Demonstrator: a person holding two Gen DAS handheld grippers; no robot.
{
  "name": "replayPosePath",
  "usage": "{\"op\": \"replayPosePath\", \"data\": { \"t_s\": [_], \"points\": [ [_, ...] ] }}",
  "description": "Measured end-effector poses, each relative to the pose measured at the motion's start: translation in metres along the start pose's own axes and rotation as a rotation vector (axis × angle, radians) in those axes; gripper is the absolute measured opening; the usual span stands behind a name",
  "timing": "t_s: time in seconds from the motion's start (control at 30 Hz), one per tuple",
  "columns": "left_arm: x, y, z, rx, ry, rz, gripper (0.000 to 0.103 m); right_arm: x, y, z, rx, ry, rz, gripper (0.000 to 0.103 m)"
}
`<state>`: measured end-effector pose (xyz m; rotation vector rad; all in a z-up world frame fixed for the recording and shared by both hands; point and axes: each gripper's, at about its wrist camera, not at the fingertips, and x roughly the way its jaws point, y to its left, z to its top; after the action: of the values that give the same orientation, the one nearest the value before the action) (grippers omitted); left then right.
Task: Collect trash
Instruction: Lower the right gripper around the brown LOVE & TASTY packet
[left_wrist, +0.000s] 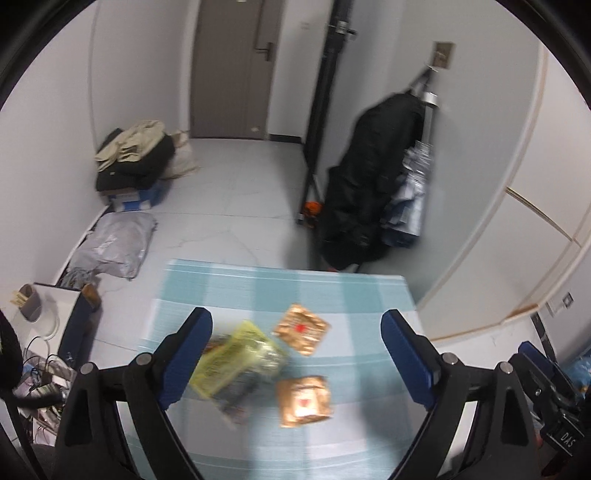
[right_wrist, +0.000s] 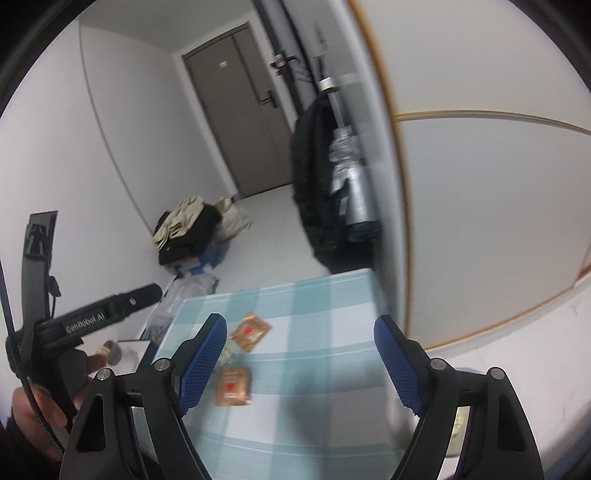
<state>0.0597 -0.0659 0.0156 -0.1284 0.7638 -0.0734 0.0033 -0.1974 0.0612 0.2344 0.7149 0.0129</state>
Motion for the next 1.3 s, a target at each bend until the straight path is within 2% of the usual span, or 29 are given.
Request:
{"op": "replayPosePath", "data": {
  "t_s": [0.23, 0.43, 0.63, 1.0, 1.3],
  "points": [
    [0.007, 0.049, 0.000, -0.056, -0.028, 0.010, 0.091, 0.036, 0.043, -0.006, -0.055, 0.041, 0.018, 0.082],
    [0.017, 0.089, -0.008, -0.121, -0.005, -0.008, 0.091, 0.064, 0.070, -0.017, -0.120, 0.091, 0.017, 0.082],
    [0.018, 0.118, -0.008, -0.178, -0.014, 0.000, 0.091, 0.098, 0.091, -0.032, -0.182, 0.164, -0.002, 0.081],
    [0.022, 0.142, -0.011, -0.218, 0.018, -0.004, 0.091, 0.160, 0.101, -0.078, -0.264, 0.351, -0.038, 0.081],
    [0.025, 0.151, -0.021, -0.213, 0.053, 0.020, 0.091, 0.188, 0.107, -0.104, -0.275, 0.437, -0.034, 0.080]
  ]
}}
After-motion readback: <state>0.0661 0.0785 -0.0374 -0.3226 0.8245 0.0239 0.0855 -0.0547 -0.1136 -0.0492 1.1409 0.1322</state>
